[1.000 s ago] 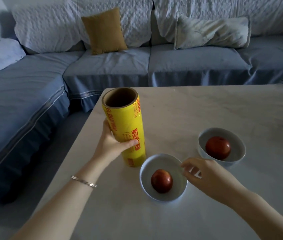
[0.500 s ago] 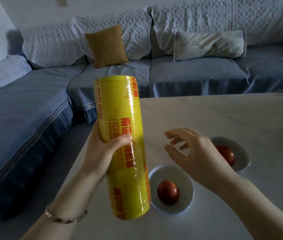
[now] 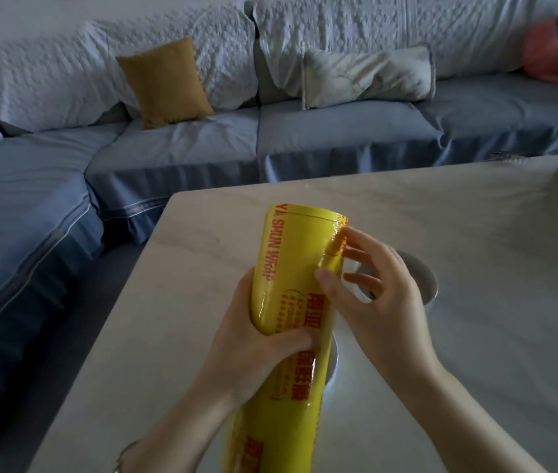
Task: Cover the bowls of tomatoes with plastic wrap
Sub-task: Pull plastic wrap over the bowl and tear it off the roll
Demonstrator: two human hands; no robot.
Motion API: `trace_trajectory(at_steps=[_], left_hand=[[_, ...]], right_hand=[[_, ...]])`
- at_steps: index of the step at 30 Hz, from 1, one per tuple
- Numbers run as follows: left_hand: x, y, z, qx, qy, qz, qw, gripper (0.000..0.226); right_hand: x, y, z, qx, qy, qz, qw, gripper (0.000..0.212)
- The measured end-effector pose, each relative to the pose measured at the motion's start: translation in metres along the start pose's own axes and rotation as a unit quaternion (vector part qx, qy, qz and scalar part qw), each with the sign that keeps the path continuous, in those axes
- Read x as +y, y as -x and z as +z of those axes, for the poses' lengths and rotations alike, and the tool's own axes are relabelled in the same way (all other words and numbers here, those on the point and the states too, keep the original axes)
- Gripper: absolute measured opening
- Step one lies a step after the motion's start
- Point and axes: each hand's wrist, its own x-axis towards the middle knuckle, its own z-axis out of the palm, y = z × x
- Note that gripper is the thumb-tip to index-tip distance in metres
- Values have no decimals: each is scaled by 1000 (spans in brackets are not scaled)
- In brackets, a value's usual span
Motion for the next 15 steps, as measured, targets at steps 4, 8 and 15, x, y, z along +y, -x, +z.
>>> trace_trajectory(at_steps=[4,8,15], left_hand=[[-1,5,11,13,-32,-9,999,79],[-1,10,15,28,-52,-12,998,79],[-2,14,20,41,-76,-5,996,77]], right_hand=[[4,6,-7,23,-35,11,999,58],[6,9,-11,27,-54,17,998,54],[12,19,-10,31,-65,0,997,25]])
